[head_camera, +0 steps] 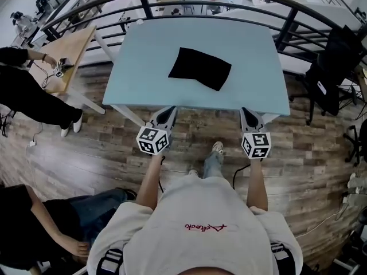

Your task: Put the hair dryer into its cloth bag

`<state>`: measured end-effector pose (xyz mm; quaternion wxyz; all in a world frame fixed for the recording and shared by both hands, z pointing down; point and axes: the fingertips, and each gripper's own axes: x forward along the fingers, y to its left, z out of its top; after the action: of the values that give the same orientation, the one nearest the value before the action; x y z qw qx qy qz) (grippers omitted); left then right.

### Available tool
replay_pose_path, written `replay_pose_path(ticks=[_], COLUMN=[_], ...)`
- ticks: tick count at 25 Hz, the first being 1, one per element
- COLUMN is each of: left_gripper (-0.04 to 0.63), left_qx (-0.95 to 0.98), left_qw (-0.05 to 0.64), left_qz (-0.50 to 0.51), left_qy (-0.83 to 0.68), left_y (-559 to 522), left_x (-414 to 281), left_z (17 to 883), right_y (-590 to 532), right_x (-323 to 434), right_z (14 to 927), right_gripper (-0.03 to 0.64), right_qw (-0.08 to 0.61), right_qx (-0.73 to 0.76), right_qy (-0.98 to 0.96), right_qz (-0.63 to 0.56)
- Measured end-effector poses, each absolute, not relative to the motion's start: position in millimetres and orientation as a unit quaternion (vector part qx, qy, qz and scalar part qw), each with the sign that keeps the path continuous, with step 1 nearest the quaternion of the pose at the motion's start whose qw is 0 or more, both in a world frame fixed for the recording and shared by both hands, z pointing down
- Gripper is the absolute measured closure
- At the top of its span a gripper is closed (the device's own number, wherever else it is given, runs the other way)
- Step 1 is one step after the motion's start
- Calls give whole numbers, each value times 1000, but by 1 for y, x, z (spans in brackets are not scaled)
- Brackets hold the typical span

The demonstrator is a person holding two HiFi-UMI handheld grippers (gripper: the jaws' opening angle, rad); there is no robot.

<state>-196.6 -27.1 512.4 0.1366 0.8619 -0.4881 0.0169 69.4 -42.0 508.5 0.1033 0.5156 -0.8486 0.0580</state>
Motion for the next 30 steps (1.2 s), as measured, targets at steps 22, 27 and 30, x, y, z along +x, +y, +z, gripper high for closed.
replay_pose_path(ticks=[22, 27, 30], left_gripper=[588, 588, 588], left_qx=[868, 867, 867], left_qw=[138, 137, 136], left_qz=[19, 20, 18], left_qy=[-477, -478, -479], left_y=[18, 16, 15], left_x=[-180, -180, -183], left_z=[516, 518, 517], right_y=[10, 8, 7], right_x=[88, 86, 84], right_z=[508, 509, 509], right_gripper=[601, 601, 601], right_qw=[103, 103, 104], right_qx=[533, 532, 532], right_qy=[-837, -838, -838], right_qz=[63, 61, 60])
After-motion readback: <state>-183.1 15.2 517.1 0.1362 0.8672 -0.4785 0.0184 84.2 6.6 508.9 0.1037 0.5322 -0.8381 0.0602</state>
